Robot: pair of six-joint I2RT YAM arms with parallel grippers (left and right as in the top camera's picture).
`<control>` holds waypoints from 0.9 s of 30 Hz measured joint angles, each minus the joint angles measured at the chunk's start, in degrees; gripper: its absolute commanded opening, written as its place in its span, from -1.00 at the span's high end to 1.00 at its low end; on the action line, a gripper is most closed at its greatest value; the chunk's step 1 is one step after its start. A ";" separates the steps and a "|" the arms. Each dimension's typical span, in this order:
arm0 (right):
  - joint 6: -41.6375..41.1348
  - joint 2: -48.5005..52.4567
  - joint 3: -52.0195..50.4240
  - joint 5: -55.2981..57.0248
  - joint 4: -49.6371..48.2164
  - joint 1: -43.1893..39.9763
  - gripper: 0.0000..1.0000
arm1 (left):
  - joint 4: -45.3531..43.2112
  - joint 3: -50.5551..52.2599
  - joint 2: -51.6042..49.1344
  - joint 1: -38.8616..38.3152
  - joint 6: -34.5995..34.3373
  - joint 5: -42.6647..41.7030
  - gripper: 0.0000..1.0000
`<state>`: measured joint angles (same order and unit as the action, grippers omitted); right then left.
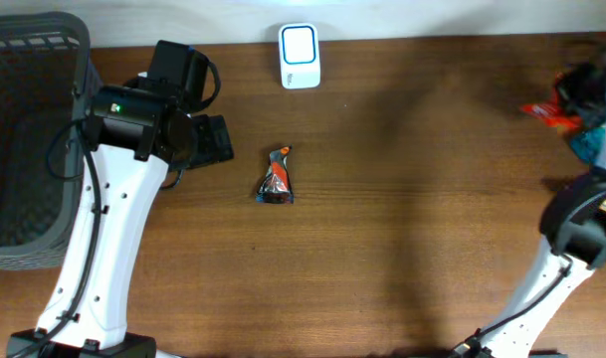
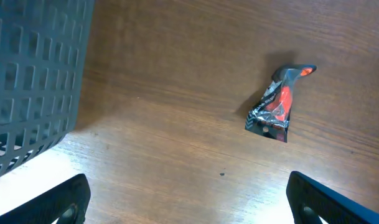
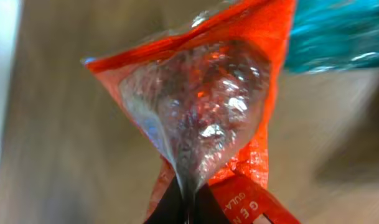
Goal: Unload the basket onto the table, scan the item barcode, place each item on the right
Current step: 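Carry the red snack bag to the right edge and release, then reach the right gripper to the dark wrapped item and grasp it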
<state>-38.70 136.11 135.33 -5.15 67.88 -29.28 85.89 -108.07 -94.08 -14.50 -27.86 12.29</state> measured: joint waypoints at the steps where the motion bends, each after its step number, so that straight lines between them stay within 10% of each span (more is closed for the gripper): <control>1: 1.49 0.00 0.00 0.63 0.76 -2.49 0.74 | 0.04 0.00 0.00 0.00 0.00 0.02 -0.98; 4: 6.93 0.00 0.00 2.38 2.75 -8.33 -0.96 | 0.00 0.00 0.00 0.00 0.00 0.02 -0.98; 16: 20.00 -1.11 0.00 -13.16 8.13 -7.34 -0.97 | 0.04 0.00 0.00 0.00 0.00 0.02 -0.98; 27: 34.32 -1.14 0.00 -22.23 10.19 36.44 -0.98 | 0.04 0.00 0.00 0.00 0.00 0.02 -0.98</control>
<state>-4.38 134.98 135.33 -27.38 78.06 7.16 85.93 -108.07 -94.08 -14.50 -27.86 12.32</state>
